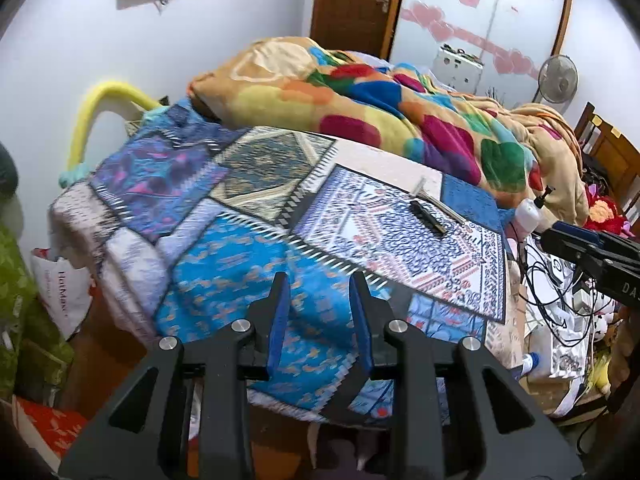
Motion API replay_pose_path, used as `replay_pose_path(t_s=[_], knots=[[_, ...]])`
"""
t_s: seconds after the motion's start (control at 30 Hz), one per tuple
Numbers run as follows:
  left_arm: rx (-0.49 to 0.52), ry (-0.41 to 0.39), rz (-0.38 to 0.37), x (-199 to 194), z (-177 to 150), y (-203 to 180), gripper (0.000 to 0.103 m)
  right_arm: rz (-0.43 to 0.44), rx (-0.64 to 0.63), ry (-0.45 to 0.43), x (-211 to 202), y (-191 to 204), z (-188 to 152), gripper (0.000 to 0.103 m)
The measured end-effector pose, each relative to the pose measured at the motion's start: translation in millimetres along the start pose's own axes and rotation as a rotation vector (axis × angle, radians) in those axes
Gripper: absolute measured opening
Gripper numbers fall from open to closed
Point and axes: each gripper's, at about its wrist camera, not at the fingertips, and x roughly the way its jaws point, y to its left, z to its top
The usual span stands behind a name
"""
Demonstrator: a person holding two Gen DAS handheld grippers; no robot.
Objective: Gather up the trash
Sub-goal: 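Move both tools back over the bed toward the remaining items, then grasp the black marker with the left gripper while the right grasps the white razor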
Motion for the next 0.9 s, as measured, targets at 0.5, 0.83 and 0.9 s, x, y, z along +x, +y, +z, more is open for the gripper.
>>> replay_pose_path(t_s=[0.5, 0.83, 0.9], knots=[[0.090, 0.114, -0.088, 107.7, 23.7, -89.2, 0.030, -0.056, 0.077, 0.076, 70.8, -85.6, -0.5, 0.040], [0.054, 0.161, -0.098, 156.0, 22.5, -83.6, 0.030, -0.034, 0.005, 0.117, 141.5, -95.1, 20.3, 0.040], [0.046, 0.170, -0.086, 164.2, 21.7, -80.1, 0.030, -0.039, -0.016, 0.121, 153.3, -93.4, 23.7, 0.040]])
